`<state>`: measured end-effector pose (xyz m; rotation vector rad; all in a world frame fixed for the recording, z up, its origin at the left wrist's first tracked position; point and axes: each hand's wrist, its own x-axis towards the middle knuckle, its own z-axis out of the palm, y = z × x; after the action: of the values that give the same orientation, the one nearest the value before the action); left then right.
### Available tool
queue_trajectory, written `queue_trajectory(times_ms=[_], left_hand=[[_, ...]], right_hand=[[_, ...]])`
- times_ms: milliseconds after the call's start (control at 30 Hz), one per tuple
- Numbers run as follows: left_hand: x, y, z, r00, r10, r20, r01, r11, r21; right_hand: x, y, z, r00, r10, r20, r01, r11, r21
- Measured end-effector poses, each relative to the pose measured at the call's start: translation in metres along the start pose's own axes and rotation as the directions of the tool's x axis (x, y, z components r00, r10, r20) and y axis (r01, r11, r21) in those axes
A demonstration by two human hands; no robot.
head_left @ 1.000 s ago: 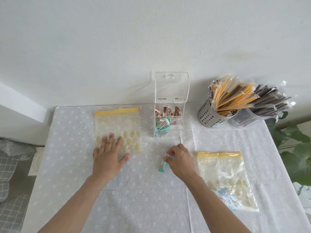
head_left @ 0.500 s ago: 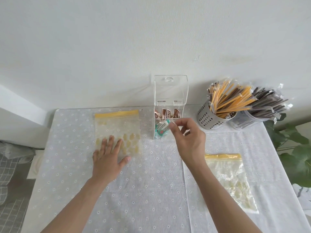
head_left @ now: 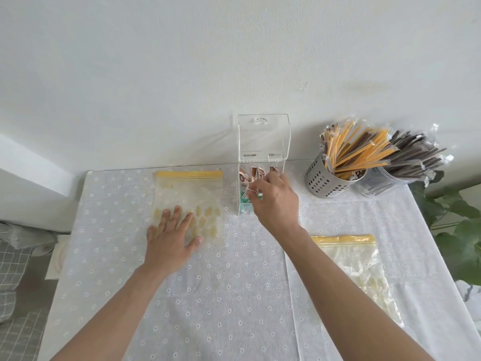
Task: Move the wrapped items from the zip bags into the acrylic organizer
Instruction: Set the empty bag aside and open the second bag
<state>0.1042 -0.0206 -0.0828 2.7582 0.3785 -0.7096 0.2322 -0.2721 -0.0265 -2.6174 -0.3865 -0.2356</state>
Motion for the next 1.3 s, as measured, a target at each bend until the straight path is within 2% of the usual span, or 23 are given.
queue_trajectory(times_ms=[267,400,467,600,733,833,1133,1200,1300], left_hand=[[-0.001,0.013,-0.008,1.000,0.006,-0.026,-0.007,0.998,-0.056],[-0.005,0.027,-0.003,0.999,-0.006,-0.054,0.003,0.999,-0.050],[-0.010,0.038,0.002,0.998,0.002,-0.067,-0.006,0.999,-0.053],[-0.024,0.060,0.017,0.997,0.027,-0.074,-0.031,0.998,-0.052],[-0.035,0.081,0.031,0.998,0.043,-0.050,-0.046,0.998,-0.049],[-0.042,0.095,0.044,0.996,0.082,-0.037,-0.083,0.996,-0.034],[-0.035,0.102,0.051,0.999,0.032,-0.025,-0.033,0.999,-0.020],[-0.032,0.098,0.050,0.999,0.027,-0.023,-0.028,1.000,-0.001],[-0.029,0.094,0.047,0.999,0.028,-0.039,-0.028,1.000,0.009]], right_hand=[[-0.014,0.011,-0.031,0.995,0.081,-0.057,-0.072,0.986,0.153],[-0.036,0.048,-0.051,0.990,0.104,-0.098,-0.087,0.982,0.167],[-0.049,0.080,-0.057,0.990,0.135,-0.029,-0.130,0.982,0.140],[-0.068,0.148,-0.065,0.955,0.183,0.232,-0.196,0.980,0.031],[-0.071,0.194,-0.079,0.857,0.160,0.490,-0.087,0.982,-0.168],[-0.066,0.208,-0.084,0.770,0.148,0.620,0.015,0.968,-0.249],[-0.055,0.208,-0.071,0.653,0.047,0.756,0.061,0.992,-0.114],[-0.055,0.205,-0.068,0.646,0.047,0.761,0.016,0.997,-0.076],[-0.053,0.199,-0.065,0.667,0.093,0.739,-0.148,0.989,0.010]])
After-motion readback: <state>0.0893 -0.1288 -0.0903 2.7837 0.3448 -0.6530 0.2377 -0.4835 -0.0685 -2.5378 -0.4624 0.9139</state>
